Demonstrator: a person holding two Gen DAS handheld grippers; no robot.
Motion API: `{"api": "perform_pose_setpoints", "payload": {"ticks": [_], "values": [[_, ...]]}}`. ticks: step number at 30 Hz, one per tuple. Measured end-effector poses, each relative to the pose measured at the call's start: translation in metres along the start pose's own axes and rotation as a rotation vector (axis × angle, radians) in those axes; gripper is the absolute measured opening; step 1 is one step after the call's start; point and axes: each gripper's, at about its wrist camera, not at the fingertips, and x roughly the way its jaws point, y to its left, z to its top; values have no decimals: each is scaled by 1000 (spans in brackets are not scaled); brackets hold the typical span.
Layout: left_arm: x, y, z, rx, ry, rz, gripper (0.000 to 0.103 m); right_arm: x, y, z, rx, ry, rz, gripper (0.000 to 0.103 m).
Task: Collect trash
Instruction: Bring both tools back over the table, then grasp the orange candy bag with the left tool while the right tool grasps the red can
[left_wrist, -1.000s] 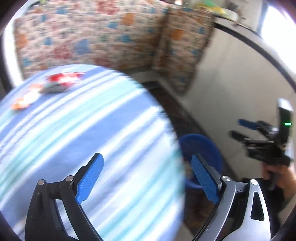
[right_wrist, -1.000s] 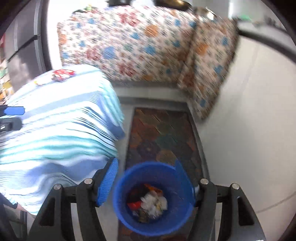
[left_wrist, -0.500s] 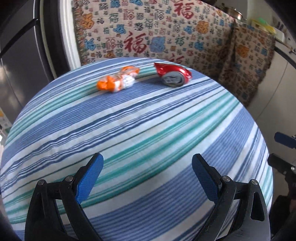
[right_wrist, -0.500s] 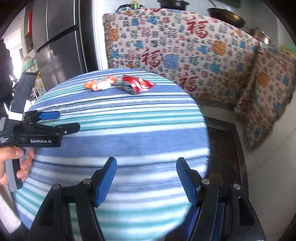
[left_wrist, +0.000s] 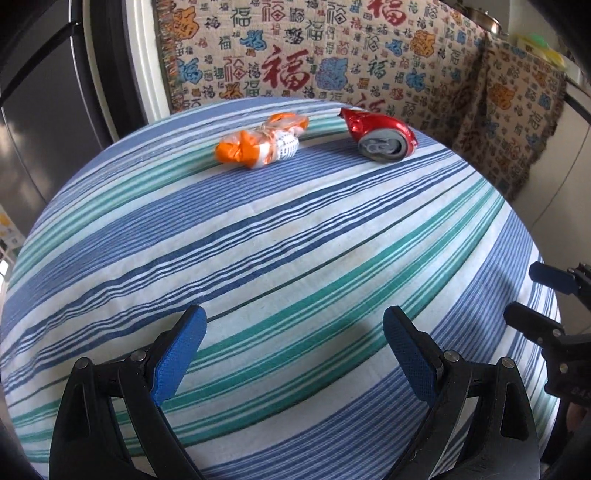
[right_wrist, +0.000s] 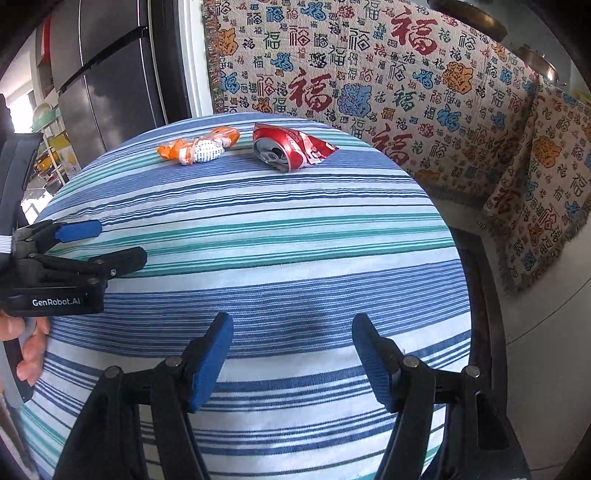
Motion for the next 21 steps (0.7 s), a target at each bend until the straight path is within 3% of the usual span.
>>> {"api": "perform_pose_setpoints", "payload": {"ticks": [4,10,17,21], "values": [[10,11,10,49,15,19,99,9,-1,8,-8,22,-3,68],[34,35,41,59,14,-10,103,34,-10,28,44,61,6,68],[63,38,81,131,13,-56,103,74,-6,64,123,45,-18,96],[78,37,100,152,10,-74,103,92,-1,92,165,27,2,96]]}}
